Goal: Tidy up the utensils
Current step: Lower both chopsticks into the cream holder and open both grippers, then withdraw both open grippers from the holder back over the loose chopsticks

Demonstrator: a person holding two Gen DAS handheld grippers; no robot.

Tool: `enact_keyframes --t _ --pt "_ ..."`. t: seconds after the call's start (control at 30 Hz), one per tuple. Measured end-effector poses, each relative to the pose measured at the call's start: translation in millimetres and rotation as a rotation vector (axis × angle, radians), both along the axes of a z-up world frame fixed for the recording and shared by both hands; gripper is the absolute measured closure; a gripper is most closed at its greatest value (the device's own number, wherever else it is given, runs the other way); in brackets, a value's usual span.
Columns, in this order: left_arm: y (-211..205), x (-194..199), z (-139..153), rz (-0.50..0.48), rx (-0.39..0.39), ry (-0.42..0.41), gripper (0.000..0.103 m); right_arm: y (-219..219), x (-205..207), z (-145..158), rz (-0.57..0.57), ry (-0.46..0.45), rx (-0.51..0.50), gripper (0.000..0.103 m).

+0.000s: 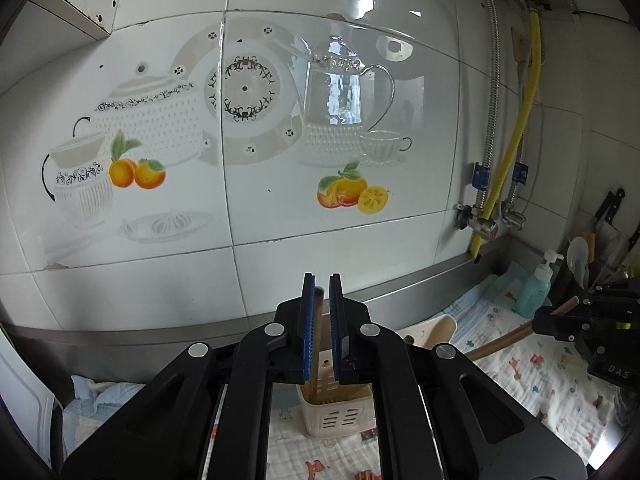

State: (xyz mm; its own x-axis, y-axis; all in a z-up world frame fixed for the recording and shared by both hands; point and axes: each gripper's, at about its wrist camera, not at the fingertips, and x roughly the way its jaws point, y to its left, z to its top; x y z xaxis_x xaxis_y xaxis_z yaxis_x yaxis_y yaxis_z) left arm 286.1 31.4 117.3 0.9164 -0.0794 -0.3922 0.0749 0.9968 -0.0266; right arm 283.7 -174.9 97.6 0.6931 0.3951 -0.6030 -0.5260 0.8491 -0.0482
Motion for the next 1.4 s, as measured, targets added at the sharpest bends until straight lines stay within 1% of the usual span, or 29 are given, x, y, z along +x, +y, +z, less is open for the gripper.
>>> enact_keyframes --t 0.27,0.47,0.57,0.6,0.77,0.83,0.87,0.9,0.93,0.97,1.1,1.3,1.4 --pt "-2.7 -17.7 -1.8 0.01 0.036 -0.015 0.095 5.4 -5.8 5.1 -0.002 -0.016 0.007 0.096" --pt "-3.8 -36.7 -1.8 0.024 0.067 -0.03 0.094 5.2 -16.3 11.5 -0.004 -0.028 0.026 0.094" --pt "-3.7 -49.3 -3.3 0.032 0.078 -0.037 0.094 5.2 -26.3 14.2 0.0 -0.041 0.035 0.09" --pt "-3.0 -53.1 -3.7 0.034 0.078 -0.038 0.094 5.0 -29.7 14.7 0.001 -0.045 0.038 0.088" --pt "-1.9 -72.1 -7.4 0.047 0.091 -0.039 0.094 5.8 -47.2 13.4 0.007 -0.052 0.047 0.086" --pt "-2.5 -78.8 -8.8 0.049 0.096 -0.038 0.094 6.6 -53.8 11.2 0.008 -0.054 0.045 0.082" --pt "-2.9 -82.8 -10.1 0.052 0.101 -0.039 0.093 7.5 -57.5 9.7 0.008 -0.058 0.04 0.082" --pt "-3.2 -86.1 -11.4 0.054 0.105 -0.039 0.091 8.1 -60.2 8.3 0.009 -0.059 0.038 0.082" --pt "-3.5 -90.0 -12.7 0.055 0.107 -0.039 0.078 8.5 -62.9 6.8 0.011 -0.057 0.037 0.081" --pt "-3.8 -94.6 -14.3 0.063 0.111 -0.045 0.063 9.0 -65.9 5.4 0.014 -0.056 0.037 0.081" --pt "-5.3 -108.1 -19.6 0.071 0.129 -0.049 0.062 10.4 -77.0 0.0 0.019 -0.059 0.034 0.077" --pt "-0.7 -123.5 -28.4 0.088 0.116 -0.032 0.061 9.6 -92.9 -10.0 0.018 -0.068 0.026 0.074" --pt "1.2 -130.1 -33.9 0.096 0.11 -0.02 0.06 8.7 -100.2 -17.7 0.02 -0.063 0.024 0.071"
